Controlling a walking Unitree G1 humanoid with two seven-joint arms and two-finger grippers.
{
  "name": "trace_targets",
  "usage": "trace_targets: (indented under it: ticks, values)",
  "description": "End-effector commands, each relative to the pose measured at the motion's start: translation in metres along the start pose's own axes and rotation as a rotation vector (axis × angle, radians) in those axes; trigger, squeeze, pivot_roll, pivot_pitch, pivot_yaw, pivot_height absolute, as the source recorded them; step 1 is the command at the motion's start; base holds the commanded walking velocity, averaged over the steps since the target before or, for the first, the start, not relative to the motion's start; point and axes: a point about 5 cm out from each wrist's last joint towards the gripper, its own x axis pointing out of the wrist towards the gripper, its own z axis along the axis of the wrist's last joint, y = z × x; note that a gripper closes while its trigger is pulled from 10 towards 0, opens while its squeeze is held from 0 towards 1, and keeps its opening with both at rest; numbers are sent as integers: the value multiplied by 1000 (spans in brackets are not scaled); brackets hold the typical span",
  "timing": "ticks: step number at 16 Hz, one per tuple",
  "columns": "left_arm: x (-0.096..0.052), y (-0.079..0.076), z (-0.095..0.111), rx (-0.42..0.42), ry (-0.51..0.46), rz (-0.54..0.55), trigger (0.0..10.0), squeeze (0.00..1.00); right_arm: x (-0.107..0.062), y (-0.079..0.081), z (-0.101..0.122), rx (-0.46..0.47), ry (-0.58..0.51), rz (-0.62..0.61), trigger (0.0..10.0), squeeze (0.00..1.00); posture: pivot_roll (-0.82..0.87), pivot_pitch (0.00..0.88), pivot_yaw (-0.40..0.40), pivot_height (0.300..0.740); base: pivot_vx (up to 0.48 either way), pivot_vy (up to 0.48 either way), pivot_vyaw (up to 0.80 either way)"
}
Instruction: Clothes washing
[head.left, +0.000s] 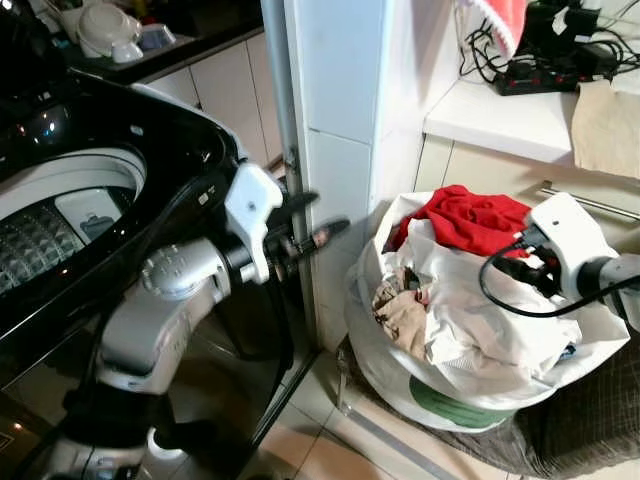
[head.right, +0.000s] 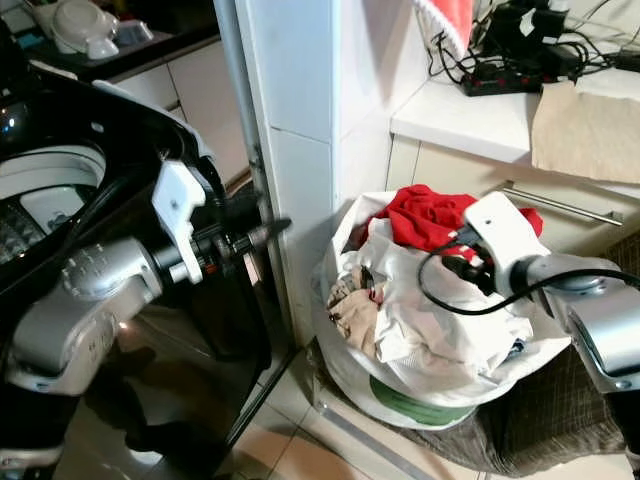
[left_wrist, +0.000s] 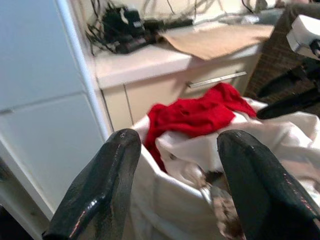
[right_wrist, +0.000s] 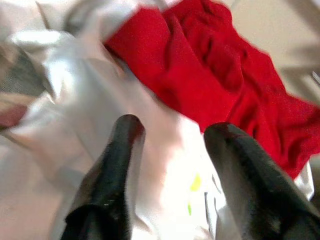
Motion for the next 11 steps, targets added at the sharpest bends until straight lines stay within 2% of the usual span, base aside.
trace_targets:
  ticks: [1,2,4,5,6,7,8,9,10,11]
  values:
    - [-1,-2,3,16,16,-18,10000,0,0,0,-1,-3,7,9,10000,1000,-83,0,99,740,0,0,0]
    - [-2,-3,3,20,22,-26,10000,0,0,1,-2,-5,15,15,10000,1000,-83,0,99,740,0,0,0]
    - [-9,-19,1,-32,64,-164,10000,0,0,5,-16,-16,109,73,10000,1000,-81,0,97,740,0,0,0]
    - [-10,-25,2,-43,64,-213,10000,0,1,5,-19,-11,123,74,10000,1000,-81,0,98,740,0,0,0]
    - [-13,-36,4,-78,61,-300,10000,0,5,7,-25,18,141,85,10000,541,-81,0,97,740,0,0,0]
    - [-13,-44,7,-92,47,-351,10000,0,8,11,-31,49,153,116,10000,0,-79,0,95,740,0,0,0]
    - [-11,-48,8,-87,28,-367,10000,0,10,14,-38,39,185,132,10000,0,-79,0,95,740,0,0,0]
    - [-8,-53,7,-89,26,-381,10000,0,13,15,-43,51,195,137,4431,0,-76,0,88,740,0,0,0]
    - [-7,-55,6,-92,29,-387,10000,0,14,15,-44,59,196,138,941,0,-76,0,88,740,0,0,0]
    - [-5,-58,5,-99,33,-392,10000,0,16,15,-46,65,204,140,0,0,-77,0,87,740,0,0,0]
